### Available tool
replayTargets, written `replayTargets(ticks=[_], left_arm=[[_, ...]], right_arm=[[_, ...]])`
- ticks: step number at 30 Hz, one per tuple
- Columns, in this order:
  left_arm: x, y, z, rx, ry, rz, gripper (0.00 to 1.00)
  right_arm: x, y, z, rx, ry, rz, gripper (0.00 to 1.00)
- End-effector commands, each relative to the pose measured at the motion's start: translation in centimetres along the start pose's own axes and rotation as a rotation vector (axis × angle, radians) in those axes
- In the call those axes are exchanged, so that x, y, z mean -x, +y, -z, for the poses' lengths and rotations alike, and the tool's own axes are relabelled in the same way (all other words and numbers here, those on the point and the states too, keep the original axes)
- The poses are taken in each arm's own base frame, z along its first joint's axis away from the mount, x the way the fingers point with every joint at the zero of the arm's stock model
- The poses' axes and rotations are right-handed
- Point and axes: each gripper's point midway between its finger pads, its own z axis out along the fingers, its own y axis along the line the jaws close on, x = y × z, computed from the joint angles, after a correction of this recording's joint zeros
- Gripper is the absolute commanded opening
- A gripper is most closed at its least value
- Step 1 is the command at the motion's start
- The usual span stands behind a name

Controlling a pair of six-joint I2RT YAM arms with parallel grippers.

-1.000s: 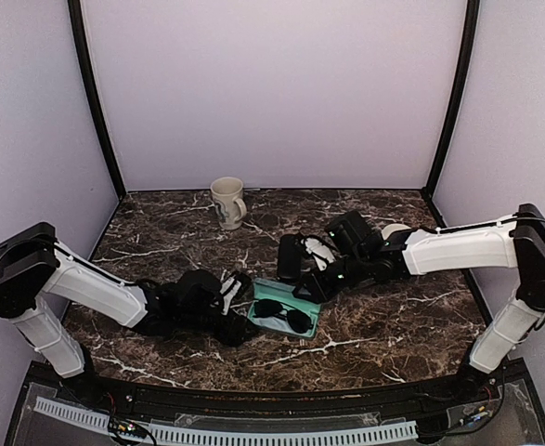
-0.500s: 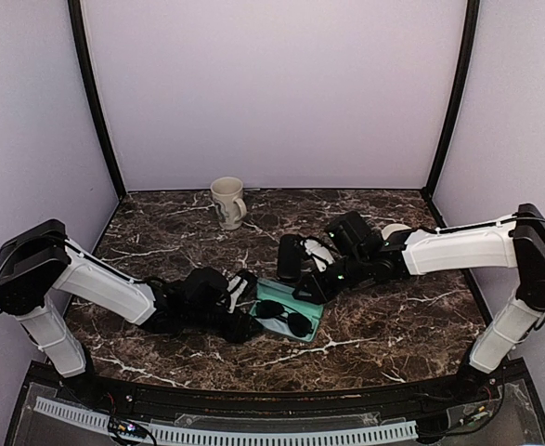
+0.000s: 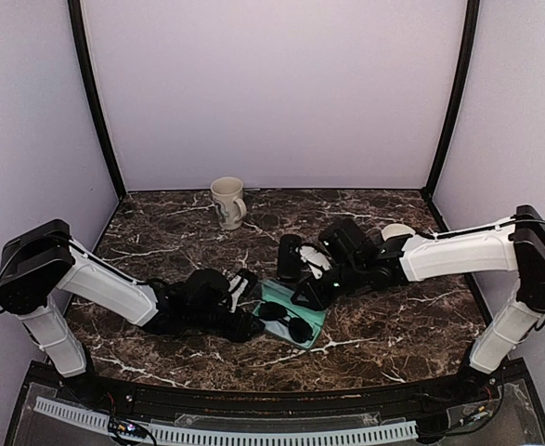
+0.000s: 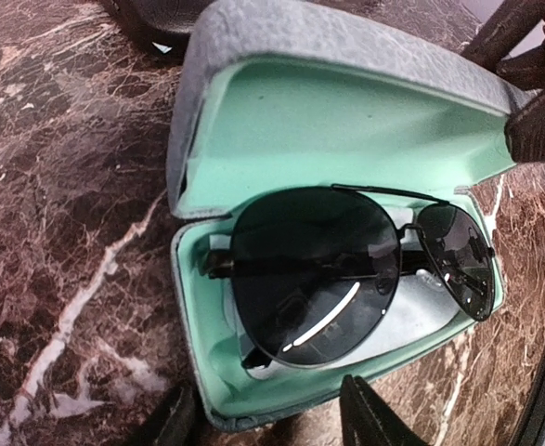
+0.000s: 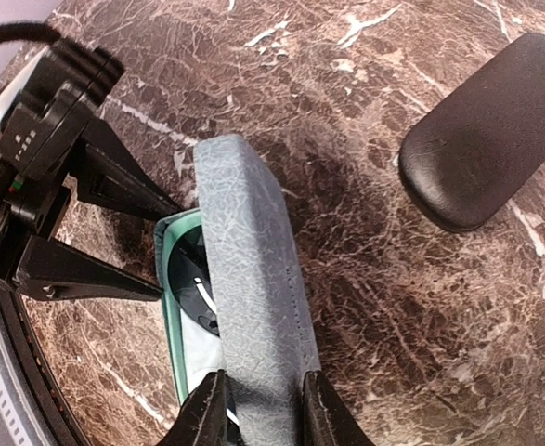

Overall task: Organize the sunglasses
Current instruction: Close the case with sunglasses at the center of the board.

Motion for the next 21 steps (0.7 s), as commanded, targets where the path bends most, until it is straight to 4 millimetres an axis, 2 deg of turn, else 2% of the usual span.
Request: replayTargets(ticks=[1, 12, 21], left_arm=[[-1.9, 0.3, -0.4, 0.029, 0.041, 0.041, 0.51], [-3.6, -0.2, -1.2, 0.086, 0.07, 0.069, 0.5], [-3.9, 0.0, -1.0, 0.112, 0.072, 0.076, 0.5]], right_arm=[[0.1, 1.1, 0.0, -0.046, -0.019, 0.038, 0.28], [-0.8, 2.6, -0.9, -0.175, -0.012, 0.104, 0.23], [-1.8, 4.0, -2.2, -0.226, -0.007, 0.127, 0.22]])
